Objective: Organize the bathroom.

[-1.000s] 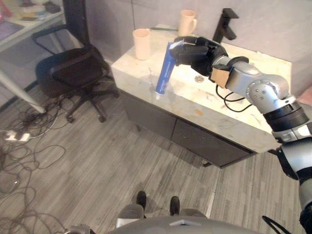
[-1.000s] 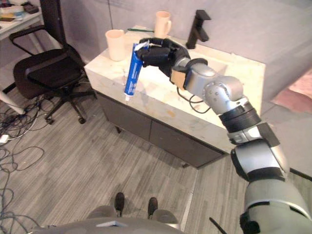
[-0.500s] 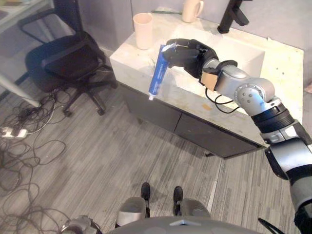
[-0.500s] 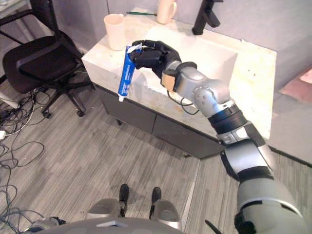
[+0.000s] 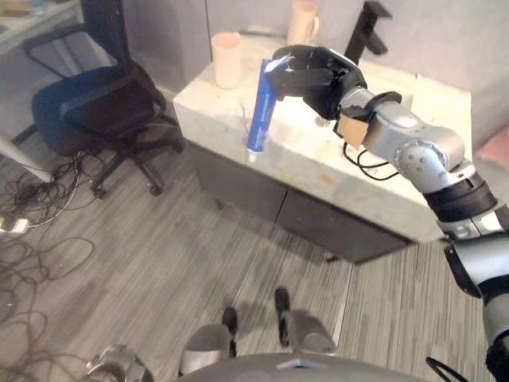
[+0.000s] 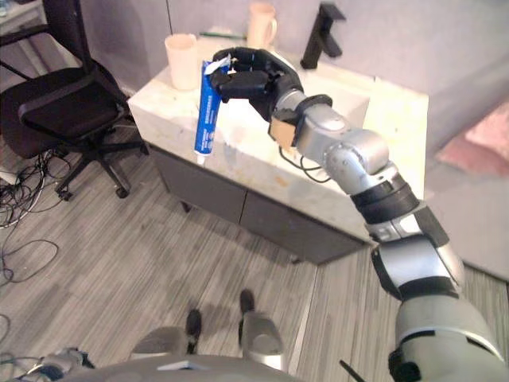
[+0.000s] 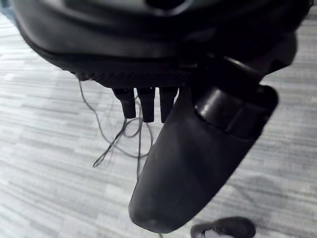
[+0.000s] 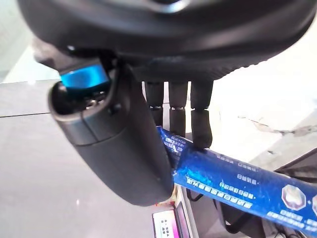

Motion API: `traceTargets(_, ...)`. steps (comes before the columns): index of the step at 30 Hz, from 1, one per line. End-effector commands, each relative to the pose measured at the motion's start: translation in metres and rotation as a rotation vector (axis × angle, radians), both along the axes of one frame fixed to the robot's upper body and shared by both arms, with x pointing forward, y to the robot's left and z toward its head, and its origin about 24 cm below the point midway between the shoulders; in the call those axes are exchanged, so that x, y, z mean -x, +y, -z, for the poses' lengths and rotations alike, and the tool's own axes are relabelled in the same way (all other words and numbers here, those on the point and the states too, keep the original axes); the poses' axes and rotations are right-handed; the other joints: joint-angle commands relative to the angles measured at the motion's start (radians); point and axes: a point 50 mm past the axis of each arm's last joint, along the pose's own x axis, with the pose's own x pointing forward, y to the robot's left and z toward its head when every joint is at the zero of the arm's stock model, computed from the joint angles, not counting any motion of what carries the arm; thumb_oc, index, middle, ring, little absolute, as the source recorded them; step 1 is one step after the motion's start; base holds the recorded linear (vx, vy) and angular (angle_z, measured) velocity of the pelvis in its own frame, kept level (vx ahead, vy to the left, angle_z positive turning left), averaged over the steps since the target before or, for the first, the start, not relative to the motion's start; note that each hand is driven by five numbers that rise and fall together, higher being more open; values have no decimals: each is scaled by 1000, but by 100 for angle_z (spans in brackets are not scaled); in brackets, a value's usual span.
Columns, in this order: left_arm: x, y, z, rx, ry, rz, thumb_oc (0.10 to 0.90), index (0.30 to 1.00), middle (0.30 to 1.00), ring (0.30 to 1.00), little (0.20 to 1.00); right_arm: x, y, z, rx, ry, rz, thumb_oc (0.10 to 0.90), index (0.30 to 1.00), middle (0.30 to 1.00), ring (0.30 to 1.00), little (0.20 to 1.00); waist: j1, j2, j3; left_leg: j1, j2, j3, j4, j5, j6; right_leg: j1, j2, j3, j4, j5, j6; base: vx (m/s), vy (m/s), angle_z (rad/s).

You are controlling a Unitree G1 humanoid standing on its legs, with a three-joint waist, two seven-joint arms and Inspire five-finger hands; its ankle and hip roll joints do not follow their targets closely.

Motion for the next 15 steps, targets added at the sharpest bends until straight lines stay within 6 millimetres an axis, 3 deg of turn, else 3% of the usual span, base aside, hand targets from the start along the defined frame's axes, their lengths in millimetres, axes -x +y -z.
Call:
traceTargets(1,34,26,-7,-106,155,69,800,900,900,900,900,18,-17,-96,-109,-392,22,400,300,300,300,300,7,-4,-96,1,-2,-71,11,-79,18,-40,-23,33,-18,23,59,65,-12,5)
traceTargets(7,36,28,-8,-110,161,79,800,900,900,900,900,22,-23,-105,-87,-476,53,400,300,300,300,300,3,-3,-97,10,2,-69,-4,-78,18,-49,-19,35,2,15,66,74,18,10)
traceTargets(10,42,29,-8,-110,159,41,800,900,900,900,900,36,-17,-126,-73,-635,64,400,300,300,300,300,1,-1,-107,14,6,-64,-13,-79,19,-59,-19,33,13,12,71,68,31,8)
traceTargets(15,47,26,-6,-96,163,4,800,900,900,900,900,47,-10,-141,-68,-757,103,400,300,300,300,300,3,4,-131,16,11,-52,-12,-87,17,-55,-15,31,5,8,72,50,21,6)
